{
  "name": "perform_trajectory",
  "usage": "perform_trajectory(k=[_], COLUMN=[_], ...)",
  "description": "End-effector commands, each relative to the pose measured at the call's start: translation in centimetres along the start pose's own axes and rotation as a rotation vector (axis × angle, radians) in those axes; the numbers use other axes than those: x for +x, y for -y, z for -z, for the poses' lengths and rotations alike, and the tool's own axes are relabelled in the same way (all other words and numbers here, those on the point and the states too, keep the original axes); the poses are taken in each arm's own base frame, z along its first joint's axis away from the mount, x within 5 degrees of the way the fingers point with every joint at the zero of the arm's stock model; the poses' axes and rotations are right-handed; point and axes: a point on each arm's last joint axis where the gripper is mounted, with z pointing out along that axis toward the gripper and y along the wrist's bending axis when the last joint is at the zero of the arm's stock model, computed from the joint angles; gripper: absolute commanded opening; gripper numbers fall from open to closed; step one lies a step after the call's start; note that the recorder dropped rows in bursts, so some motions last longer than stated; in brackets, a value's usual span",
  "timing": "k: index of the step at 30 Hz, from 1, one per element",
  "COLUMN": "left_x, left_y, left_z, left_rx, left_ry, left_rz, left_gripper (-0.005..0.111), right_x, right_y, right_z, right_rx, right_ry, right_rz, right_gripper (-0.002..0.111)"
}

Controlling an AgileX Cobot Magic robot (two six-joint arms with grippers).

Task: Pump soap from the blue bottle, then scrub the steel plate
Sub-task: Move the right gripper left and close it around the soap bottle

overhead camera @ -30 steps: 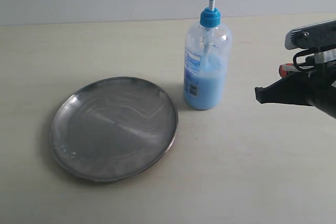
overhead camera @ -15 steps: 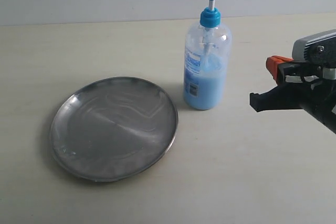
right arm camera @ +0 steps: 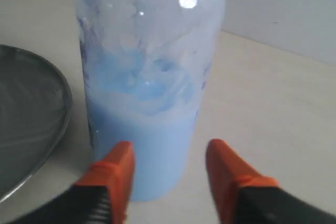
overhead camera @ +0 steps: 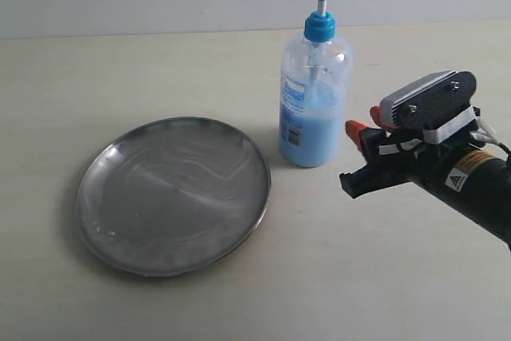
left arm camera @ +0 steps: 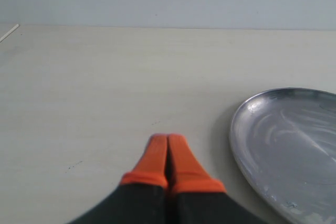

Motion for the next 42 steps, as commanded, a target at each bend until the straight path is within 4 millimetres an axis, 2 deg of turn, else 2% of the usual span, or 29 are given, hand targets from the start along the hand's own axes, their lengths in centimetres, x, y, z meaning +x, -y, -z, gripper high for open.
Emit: perform_trajectory(k=[1,2,7,11,13,17,24,39,42], left_x=[0.0,0.0,0.0,0.0,0.0,0.0,0.0,0.0,0.0], left_y=[0.1,0.1,0.1,0.1,0.1,0.1,0.1,0.1,0.1], left_z=[0.0,0.0,0.0,0.0,0.0,0.0,0.0,0.0,0.0], left_rx=[0.01,0.01,0.01,0.01,0.01,0.01,0.01,0.01,0.01], left_ry=[0.014,0.014,0.014,0.014,0.014,0.014,0.014,0.014,0.014], left_rz=[-0.004,-0.004,-0.004,-0.004,-0.004,-0.004,-0.004,-0.004,-0.004], left_gripper=[0.0,0.0,0.0,0.0,0.0,0.0,0.0,0.0,0.0], right_x=[-1.1,-1.4,-2.3,-2.3,-2.4,-3.0,-2.1,-1.8,-1.9], right_y=[-0.9,-1.1,-0.8,0.4,0.3,-0.2,-0.3,-0.3,-0.2], right_z=[-1.4,-1.7,-2.3,-2.4,-2.4,-4.0,-6.8,-9.9,-9.9], right_rx=[-0.108,-0.127,-0.115,0.015,0.01,-0.06,-0.063,-0.065,-0.064], right_ry=[0.064,0.074,0.095,0.096,0.107,0.121,0.094,0.104,0.122], right_rz=[0.074,0.081,-0.017,-0.113,-0.111,-0.117,-0.166,-0.211,-0.218], right_gripper=[0.099,0.105,0.105,0.105,0.105,0.105,0.105,0.104,0.096])
